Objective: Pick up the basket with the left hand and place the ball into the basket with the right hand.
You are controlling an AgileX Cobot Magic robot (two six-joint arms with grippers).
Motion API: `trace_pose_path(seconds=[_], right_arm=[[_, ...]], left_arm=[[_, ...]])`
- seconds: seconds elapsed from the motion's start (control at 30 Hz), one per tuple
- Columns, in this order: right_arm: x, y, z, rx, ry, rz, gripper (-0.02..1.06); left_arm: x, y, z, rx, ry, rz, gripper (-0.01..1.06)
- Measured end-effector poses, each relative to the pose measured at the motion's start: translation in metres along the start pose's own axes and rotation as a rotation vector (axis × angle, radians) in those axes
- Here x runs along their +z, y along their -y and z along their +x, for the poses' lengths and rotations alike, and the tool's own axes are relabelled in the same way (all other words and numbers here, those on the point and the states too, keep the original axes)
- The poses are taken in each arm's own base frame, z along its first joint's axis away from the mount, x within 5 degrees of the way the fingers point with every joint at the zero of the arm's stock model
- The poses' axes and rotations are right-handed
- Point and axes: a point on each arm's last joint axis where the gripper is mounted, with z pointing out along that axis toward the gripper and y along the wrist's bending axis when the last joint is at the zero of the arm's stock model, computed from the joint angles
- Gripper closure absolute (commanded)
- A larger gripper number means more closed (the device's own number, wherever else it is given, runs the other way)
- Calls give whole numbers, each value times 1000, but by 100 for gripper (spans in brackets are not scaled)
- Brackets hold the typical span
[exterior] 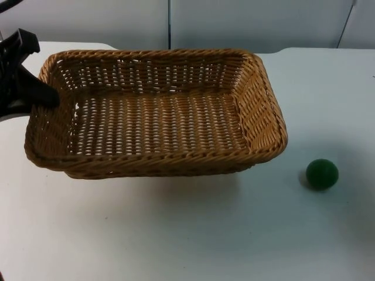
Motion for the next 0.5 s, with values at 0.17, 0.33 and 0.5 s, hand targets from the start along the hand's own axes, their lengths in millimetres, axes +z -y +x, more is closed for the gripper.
trace_pose_path(seconds=[0.17, 0.33, 0.5], right_arm=[[42, -42, -23, -149, -72, -65, 36], [68, -79, -31, -237, -45, -109, 36], [89, -100, -28, -287, -36, -132, 36]], left_arm=[[0, 0, 0, 0, 0, 0, 105], [0, 0, 0, 0, 0, 0, 105], [0, 0, 0, 0, 0, 0, 105]])
